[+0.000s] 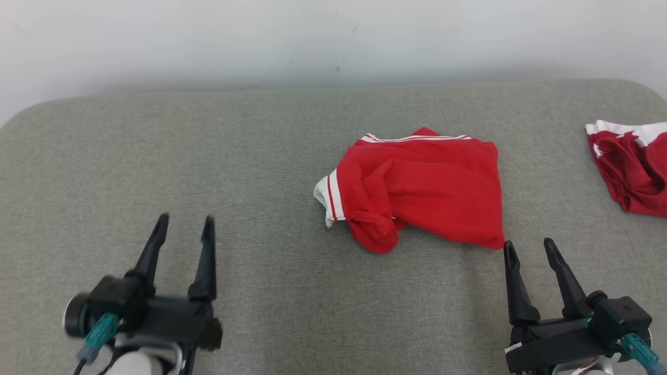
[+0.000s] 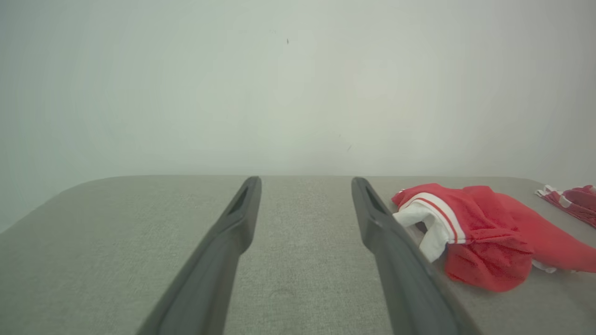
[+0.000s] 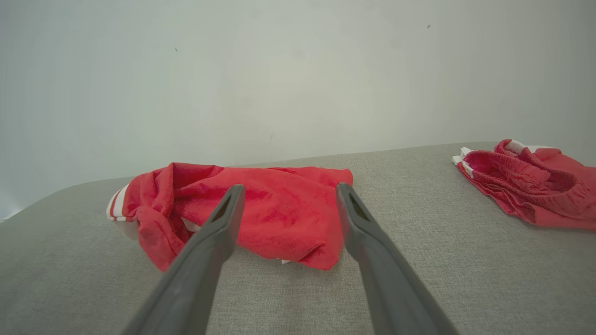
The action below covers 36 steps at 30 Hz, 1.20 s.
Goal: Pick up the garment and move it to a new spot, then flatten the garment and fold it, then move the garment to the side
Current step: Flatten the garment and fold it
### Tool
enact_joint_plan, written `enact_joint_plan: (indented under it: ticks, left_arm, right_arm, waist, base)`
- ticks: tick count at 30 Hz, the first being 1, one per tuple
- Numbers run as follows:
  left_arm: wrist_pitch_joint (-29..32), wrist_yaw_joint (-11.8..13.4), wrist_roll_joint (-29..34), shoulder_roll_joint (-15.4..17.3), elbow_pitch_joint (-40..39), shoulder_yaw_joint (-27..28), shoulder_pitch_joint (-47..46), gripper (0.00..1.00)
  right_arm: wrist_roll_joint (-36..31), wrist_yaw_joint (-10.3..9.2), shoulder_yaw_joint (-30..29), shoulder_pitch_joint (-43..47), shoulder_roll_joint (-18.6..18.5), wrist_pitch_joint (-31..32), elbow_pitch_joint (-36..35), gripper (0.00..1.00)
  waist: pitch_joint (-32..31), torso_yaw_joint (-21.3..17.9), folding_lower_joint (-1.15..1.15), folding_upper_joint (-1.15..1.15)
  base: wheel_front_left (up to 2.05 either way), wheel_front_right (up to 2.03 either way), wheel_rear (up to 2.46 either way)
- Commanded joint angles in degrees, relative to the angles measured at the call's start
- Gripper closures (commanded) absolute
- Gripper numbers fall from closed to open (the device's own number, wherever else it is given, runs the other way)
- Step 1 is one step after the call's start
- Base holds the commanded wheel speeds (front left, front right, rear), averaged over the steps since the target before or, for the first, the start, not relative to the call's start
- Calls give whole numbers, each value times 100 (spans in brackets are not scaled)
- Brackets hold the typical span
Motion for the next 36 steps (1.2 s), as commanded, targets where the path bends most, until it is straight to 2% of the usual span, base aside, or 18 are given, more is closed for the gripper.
enact_joint_plan:
  ticks: [1,9,19,24,25,26,32,36]
  left_arm:
    - [-1,-13,42,-24,74,-139,-283,0]
    - [-2,-39,-30,-3,802,-972,-1261,0]
    - [51,-38,-275,29,1890,-1443,-1767,0]
    - [48,-39,-389,22,2392,-1570,-1926,0]
    - [43,-39,-438,17,2461,-1599,-1967,82]
    - [36,-39,-494,12,2509,-1643,-2000,100]
    - [-4,-40,-691,26,2642,-1673,-2174,100]
    - [-8,-14,-668,233,2392,-1427,-2371,100]
  right_arm:
    - [42,-17,19,-55,-10,1,7,0]
    - [112,-17,14,-237,91,1,14,0]
    - [140,-17,-13,-365,155,1,9,0]
    - [131,-17,-56,-414,169,1,-19,0]
    - [125,-17,-62,-414,171,1,-22,0]
    - [115,-17,-78,-411,172,1,-23,0]
    - [52,-17,-114,-423,137,1,-32,0]
    - [28,-17,-129,-396,114,2,-22,0]
  waist:
    - [89,-112,0,0]
    - [411,-648,0,0]
    - [711,-1111,0,0]
    - [808,-1182,0,0]
    - [816,-1183,0,0]
    - [821,-1177,0,0]
    - [783,-1035,0,0]
    - [672,-879,0,0]
  base:
    - [0,0,0]
    - [0,0,0]
    - [0,0,0]
    - [0,0,0]
    - [0,0,0]
    - [0,0,0]
    - [0,0,0]
    - [0,0,0]
